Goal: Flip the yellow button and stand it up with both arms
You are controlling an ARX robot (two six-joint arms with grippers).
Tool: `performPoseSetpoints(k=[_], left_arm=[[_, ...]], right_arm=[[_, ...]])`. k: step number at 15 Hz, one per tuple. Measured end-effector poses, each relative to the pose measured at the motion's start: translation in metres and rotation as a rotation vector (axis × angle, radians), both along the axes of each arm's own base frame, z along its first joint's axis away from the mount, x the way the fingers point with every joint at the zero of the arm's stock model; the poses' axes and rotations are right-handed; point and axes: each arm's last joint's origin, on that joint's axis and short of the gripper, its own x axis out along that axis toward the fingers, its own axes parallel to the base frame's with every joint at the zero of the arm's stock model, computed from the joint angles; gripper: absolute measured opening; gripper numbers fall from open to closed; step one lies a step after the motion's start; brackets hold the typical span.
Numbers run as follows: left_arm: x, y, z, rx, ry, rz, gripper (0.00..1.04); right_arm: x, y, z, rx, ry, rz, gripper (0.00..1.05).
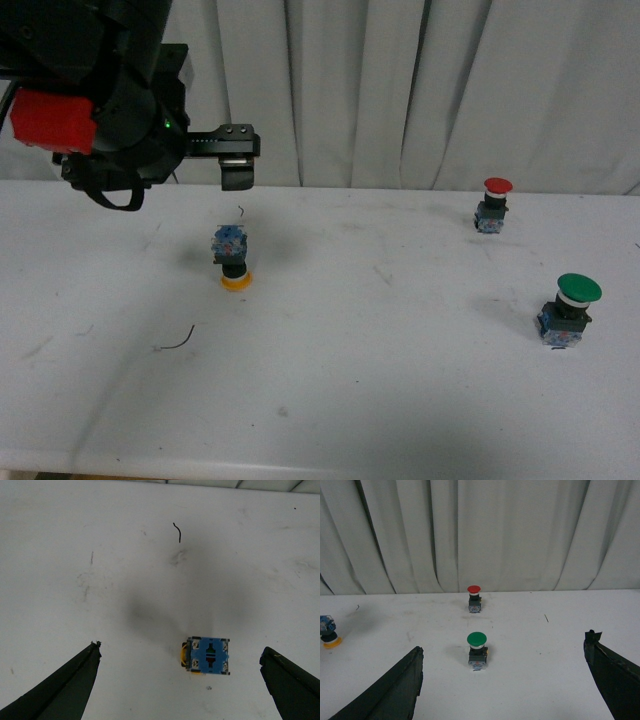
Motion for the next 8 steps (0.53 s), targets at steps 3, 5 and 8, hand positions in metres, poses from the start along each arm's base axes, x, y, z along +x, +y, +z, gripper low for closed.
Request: performPoseSetpoints(k=[3,5,8], left_arm=[[0.011,-0.009,-0.013,-0.021,0.067,-0.002,0.98],[0.011,-0.016,-0.015,-0.060,0.069,-0.057,0.98],[0.010,-0.021,-0.018,-0.063,0.088,-0.109,0.98]], right_arm=[[0.000,0.000,0.000,0.000,0.000,0.000,0.98],[0.000,0.000,0.000,0.000,0.000,0.000,0.98],[0.000,0.000,0.000,0.000,0.000,0.000,0.98]])
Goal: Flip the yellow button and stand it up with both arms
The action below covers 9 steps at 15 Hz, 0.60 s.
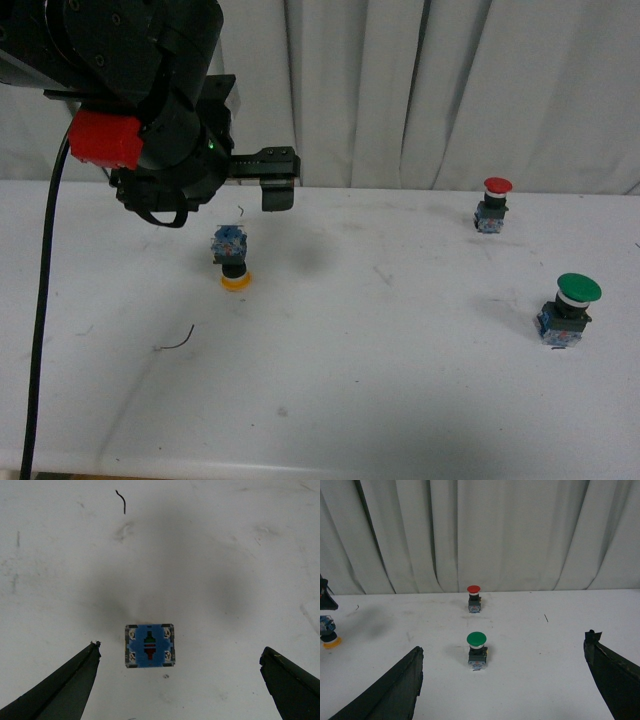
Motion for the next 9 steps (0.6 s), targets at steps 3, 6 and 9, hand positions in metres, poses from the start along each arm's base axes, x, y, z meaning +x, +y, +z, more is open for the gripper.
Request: performPoseSetpoints(k=[3,6,9], left_arm=[[0.001,0.001,-0.015,0.020,0.041,-0.001,0.98],[0.015,-0.003,-0.039,0.031,0.065,0.014,0.98],[0.018,-0.002,-0.051,0.048,0.086,0.025,0.98]], right_arm=[[0.000,0.000,0.000,0.000,0.000,0.000,0.98],[0.000,0.000,0.000,0.000,0.000,0.000,0.98],[0.000,0.000,0.000,0.000,0.000,0.000,0.98]])
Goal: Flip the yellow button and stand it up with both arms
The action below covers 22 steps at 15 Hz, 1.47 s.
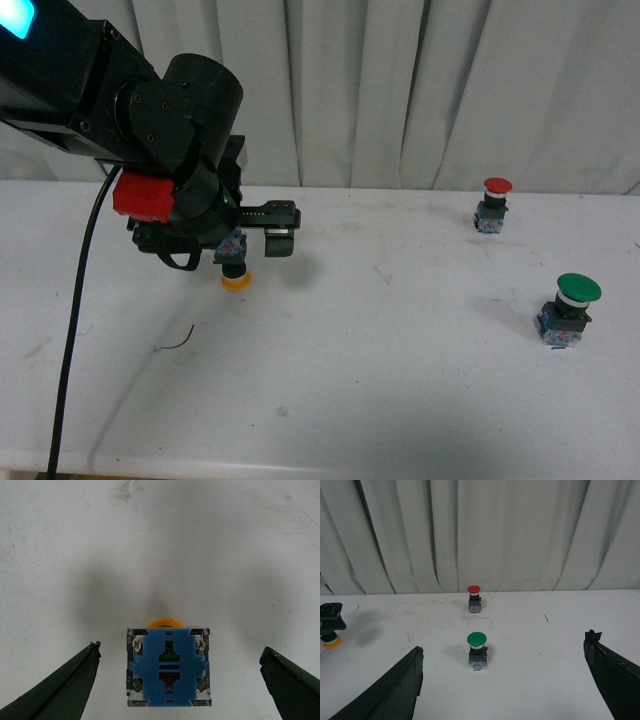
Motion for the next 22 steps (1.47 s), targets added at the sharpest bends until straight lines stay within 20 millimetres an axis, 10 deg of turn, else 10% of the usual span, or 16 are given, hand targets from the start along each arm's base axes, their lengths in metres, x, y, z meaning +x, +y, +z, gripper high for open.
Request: performPoseSetpoints(k=[17,22], left_arm=[[-0.002,-0.003,0.005,-0.008,-0.035,-0.011,0.36],[-0.049,-0.014,0.063,-0.117,-0.174,-0.187,0.36]], right_arm=[[0.000,0.000,0.000,0.000,0.000,0.000,0.98],[0.000,0.000,0.000,0.000,0.000,0.000,0.98]])
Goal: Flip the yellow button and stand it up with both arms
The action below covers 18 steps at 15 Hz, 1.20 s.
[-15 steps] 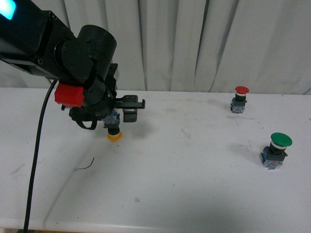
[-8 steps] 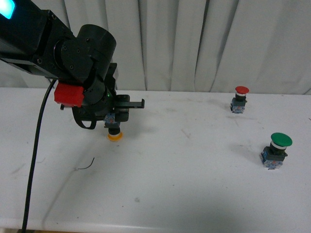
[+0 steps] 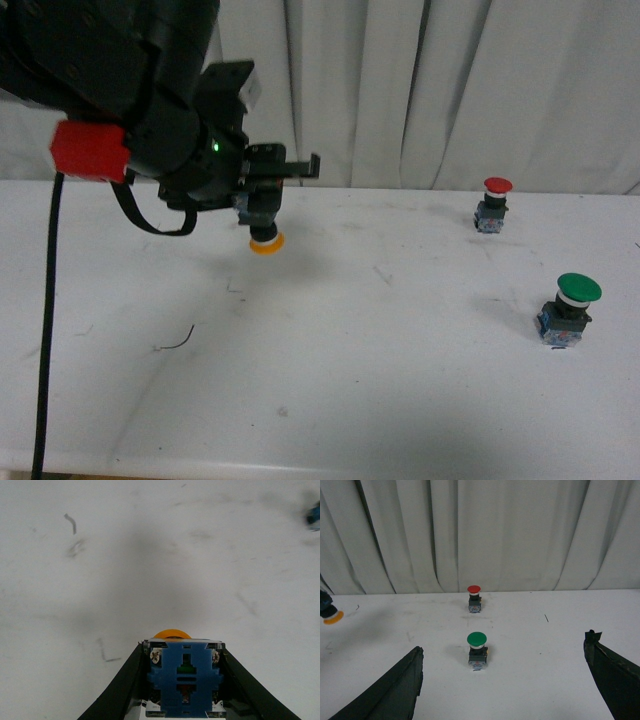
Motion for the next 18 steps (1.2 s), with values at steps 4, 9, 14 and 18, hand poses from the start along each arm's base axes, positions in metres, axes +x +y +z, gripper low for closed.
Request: performPoseSetpoints(k=[4,9,14,18], left_arm=[[-0.083,0.000,0.066,-0.137,-0.132,-0.179,0.36],[-0.146,0.042,0.071,-0.890,-0.167,-0.292,0.36],[-0.148,0.041,0.066,-0.959,-0.145,-0.277,0.36],[-0.146,0.039,0.063,-0.987,-0.124,-0.266,0.36]], right_arm=[[0.000,0.000,0.000,0.000,0.000,0.000,0.98],[0.000,0.000,0.000,0.000,0.000,0.000,0.98],[0.000,0.000,0.000,0.000,0.000,0.000,0.98],[0.000,0.000,0.000,0.000,0.000,0.000,0.98]])
